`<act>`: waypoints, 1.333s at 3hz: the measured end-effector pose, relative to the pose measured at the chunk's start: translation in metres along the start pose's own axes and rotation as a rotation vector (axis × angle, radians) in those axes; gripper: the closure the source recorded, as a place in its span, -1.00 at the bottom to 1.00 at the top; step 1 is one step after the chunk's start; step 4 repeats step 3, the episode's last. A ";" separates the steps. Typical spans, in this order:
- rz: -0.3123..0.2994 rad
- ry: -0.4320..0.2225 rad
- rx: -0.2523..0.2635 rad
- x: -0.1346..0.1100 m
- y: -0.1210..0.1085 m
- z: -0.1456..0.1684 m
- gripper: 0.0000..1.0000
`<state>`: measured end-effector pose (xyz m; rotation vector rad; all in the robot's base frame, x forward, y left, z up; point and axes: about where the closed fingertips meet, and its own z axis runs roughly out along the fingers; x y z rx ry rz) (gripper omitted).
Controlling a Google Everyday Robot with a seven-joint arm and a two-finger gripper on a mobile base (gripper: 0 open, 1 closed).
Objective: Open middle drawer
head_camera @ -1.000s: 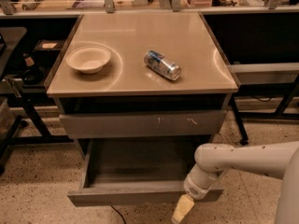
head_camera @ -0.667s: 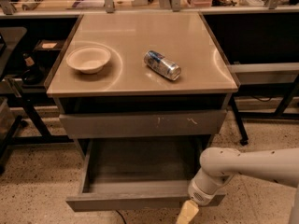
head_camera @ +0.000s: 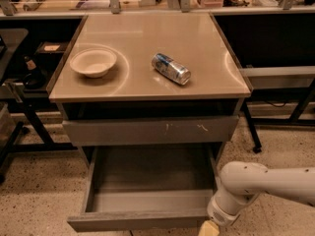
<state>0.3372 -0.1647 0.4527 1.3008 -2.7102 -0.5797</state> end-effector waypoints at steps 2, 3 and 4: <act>0.071 0.020 -0.001 0.043 0.021 -0.019 -1.00; 0.071 0.020 -0.001 0.043 0.021 -0.019 -1.00; 0.071 0.020 -0.001 0.043 0.021 -0.019 -1.00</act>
Offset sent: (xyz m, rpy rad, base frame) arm -0.0399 -0.0279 0.0267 -0.0306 0.0276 -0.0531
